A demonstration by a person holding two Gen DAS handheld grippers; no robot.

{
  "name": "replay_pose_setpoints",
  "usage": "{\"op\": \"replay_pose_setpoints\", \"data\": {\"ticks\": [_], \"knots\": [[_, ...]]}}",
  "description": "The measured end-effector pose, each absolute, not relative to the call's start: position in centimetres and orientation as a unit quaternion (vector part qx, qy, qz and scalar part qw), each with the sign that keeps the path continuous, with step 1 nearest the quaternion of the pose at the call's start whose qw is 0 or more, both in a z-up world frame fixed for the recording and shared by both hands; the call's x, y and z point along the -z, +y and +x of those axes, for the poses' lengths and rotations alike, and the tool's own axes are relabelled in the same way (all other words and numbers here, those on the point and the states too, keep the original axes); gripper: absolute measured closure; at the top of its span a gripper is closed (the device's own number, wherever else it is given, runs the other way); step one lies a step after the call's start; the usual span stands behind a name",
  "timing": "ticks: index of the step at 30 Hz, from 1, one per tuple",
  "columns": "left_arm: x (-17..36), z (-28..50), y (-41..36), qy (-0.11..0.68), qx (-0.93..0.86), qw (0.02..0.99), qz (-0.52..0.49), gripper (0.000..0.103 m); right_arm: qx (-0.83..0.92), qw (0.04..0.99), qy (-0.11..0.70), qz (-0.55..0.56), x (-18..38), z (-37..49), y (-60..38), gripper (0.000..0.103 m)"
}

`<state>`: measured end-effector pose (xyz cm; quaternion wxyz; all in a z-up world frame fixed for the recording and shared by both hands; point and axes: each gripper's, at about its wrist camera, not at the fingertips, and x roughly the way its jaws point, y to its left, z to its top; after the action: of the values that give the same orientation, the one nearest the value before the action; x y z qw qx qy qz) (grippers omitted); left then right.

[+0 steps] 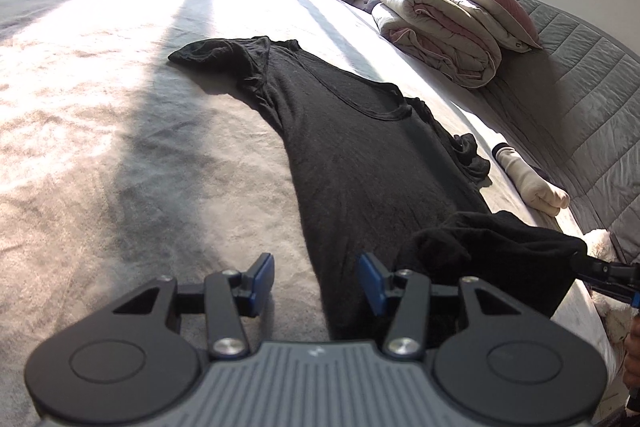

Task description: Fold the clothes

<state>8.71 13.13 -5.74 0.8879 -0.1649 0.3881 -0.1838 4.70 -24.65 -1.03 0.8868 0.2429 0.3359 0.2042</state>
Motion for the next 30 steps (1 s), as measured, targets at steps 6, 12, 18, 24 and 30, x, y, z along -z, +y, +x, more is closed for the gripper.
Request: {"op": "replay_pose_setpoints", "data": {"ticks": [6, 12, 18, 24, 30], "knots": [[5.6, 8.1, 13.0, 0.389, 0.190, 0.887, -0.163, 0.054, -0.168, 0.896, 0.339, 0.233, -0.1, 1.5, -27.0, 0.088], [6.3, 7.9, 12.8, 0.410, 0.204, 0.865, -0.205, 0.055, -0.093, 0.899, 0.386, 0.187, 1.3, 1.1, -28.3, 0.088], [7.1, 8.6, 12.7, 0.425, 0.221, 0.837, -0.266, 0.057, -0.078, 0.909, 0.376, 0.161, 1.6, 1.4, -28.2, 0.082], [6.8, 9.6, 12.5, 0.419, 0.242, 0.814, -0.322, 0.063, -0.109, 0.921, 0.345, 0.143, 0.1, 1.9, -25.9, 0.060], [7.0, 11.3, 10.4, 0.428, 0.248, 0.805, -0.326, 0.064, -0.166, 0.913, 0.346, 0.137, -0.1, 3.4, -21.9, 0.060]]}}
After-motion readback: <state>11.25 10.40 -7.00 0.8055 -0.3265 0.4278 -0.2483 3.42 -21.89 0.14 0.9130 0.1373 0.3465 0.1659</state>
